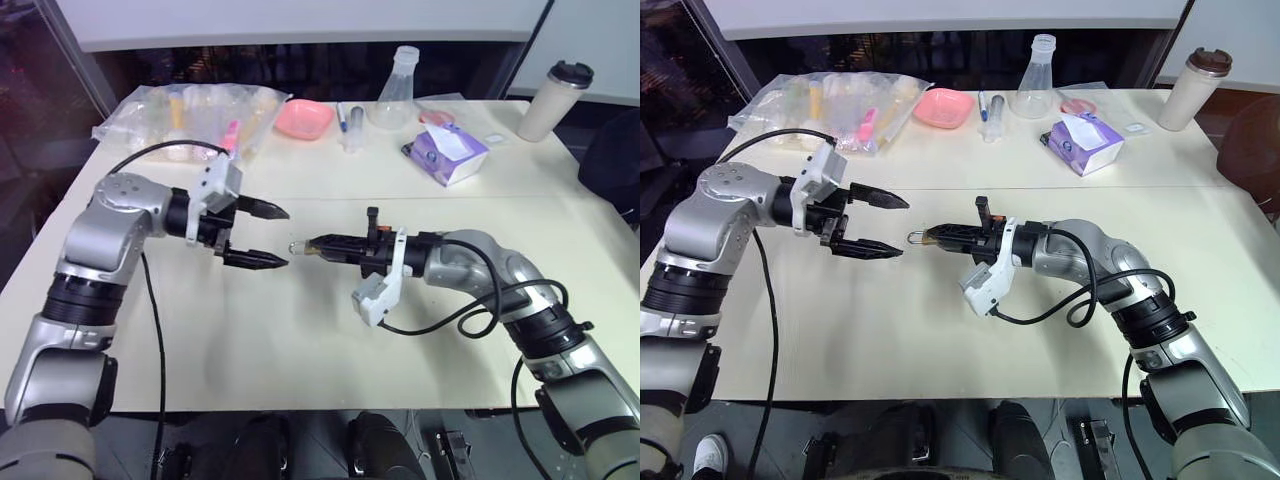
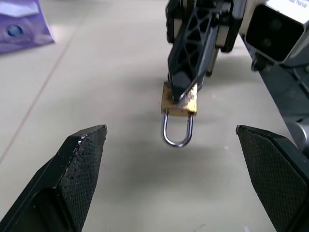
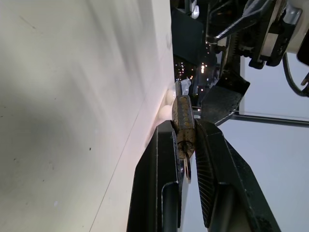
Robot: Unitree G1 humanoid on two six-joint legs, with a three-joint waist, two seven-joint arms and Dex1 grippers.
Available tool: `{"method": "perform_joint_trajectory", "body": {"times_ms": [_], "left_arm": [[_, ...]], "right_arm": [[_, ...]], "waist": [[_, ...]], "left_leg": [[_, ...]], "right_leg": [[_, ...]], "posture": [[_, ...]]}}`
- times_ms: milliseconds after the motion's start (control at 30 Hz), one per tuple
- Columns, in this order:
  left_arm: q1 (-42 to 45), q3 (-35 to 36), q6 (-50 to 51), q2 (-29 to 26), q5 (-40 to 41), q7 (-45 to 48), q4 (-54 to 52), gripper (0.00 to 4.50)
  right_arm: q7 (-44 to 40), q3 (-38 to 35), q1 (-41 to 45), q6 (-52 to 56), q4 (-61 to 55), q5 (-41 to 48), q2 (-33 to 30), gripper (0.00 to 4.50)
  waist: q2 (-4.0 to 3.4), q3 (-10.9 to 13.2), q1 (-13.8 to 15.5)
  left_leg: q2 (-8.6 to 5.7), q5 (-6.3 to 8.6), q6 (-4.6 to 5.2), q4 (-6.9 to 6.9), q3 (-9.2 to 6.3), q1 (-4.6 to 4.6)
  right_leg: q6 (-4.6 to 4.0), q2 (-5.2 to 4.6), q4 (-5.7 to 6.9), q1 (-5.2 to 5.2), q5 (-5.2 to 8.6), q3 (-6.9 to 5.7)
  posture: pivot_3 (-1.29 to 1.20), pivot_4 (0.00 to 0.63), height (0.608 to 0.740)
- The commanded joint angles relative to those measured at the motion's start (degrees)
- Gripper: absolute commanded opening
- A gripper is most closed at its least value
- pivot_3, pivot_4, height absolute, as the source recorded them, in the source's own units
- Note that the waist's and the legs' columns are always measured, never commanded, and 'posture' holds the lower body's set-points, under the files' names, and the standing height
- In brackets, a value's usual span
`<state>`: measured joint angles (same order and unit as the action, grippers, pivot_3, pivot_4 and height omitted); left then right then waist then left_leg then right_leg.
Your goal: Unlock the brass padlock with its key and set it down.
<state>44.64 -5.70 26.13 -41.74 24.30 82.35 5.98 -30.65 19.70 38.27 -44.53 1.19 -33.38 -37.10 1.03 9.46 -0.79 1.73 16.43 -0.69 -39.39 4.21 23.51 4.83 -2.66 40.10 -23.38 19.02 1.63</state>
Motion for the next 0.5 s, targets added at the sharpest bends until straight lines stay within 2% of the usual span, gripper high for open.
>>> {"method": "perform_joint_trajectory", "body": {"times_ms": [33, 67, 100, 200, 400, 500], "left_arm": [[0.6, 3.1, 1.65, 0.59, 2.66, -1.9, -2.11, 4.48], [0.68, 3.47, 2.25, 0.87, 3.16, -2.57, -2.15, 4.08], [0.61, 3.71, 2.93, 0.92, 3.56, -3.06, -2.32, 3.94], [-0.23, 3.47, 3.84, 1.39, 3.98, -4.06, -3.34, 2.86], [-2.27, 2.64, 4.66, 2.5, 4.66, -5.03, -6.21, 0.08], [-3.34, 1.92, 4.46, 3.08, 4.62, -5.04, -7.35, 0.08]], "right_arm": [[0.31, -1.19, -0.18, -0.09, -2.42, 1.92, -0.25, 0.0], [0.3, -1.19, -0.22, -0.12, -2.42, 1.94, -0.28, 0.0], [0.26, -1.17, -0.25, -0.1, -2.46, 1.93, -0.27, 0.0], [0.11, -1.09, 0.07, -0.05, -2.02, 2.15, -0.19, 0.0], [-0.13, -0.91, 0.12, 0.15, -2.13, 2.27, -0.08, 0.0], [-0.21, -0.83, 0.13, 0.25, -2.2, 2.26, -0.02, 0.0]], "waist": [[0.0, 0.0, -0.1], [0.0, 0.0, -0.15], [0.0, 0.0, -0.21], [0.0, 0.0, -0.32], [0.0, 0.0, -0.33], [0.0, 0.0, -0.26]], "left_leg": [[0.0, 0.0, 0.0, 0.0, 0.0, 0.0], [0.01, 0.0, 0.0, 0.0, -0.01, 0.0], [0.02, 0.0, 0.0, 0.0, -0.01, 0.0], [0.02, 0.0, 0.0, 0.0, -0.01, 0.0], [0.03, 0.0, 0.0, 0.02, -0.01, 0.0], [0.02, 0.0, 0.0, 0.02, -0.01, 0.0]], "right_leg": [[0.0, 0.0, 0.0, 0.0, 0.0, 0.0], [0.0, 0.01, 0.0, 0.0, 0.0, 0.0], [0.0, 0.02, 0.0, -0.01, 0.0, 0.0], [0.0, 0.02, 0.0, -0.01, 0.0, 0.0], [0.0, 0.02, 0.01, -0.01, 0.0, 0.0], [0.0, 0.02, 0.01, -0.01, 0.0, 0.0]], "posture": [[0.0, 0.15, 0.715], [0.0, 0.15, 0.715], [0.0, 0.15, 0.715], [0.0, 0.15, 0.715], [0.0, 0.15, 0.715], [0.0, 0.15, 0.715]]}}
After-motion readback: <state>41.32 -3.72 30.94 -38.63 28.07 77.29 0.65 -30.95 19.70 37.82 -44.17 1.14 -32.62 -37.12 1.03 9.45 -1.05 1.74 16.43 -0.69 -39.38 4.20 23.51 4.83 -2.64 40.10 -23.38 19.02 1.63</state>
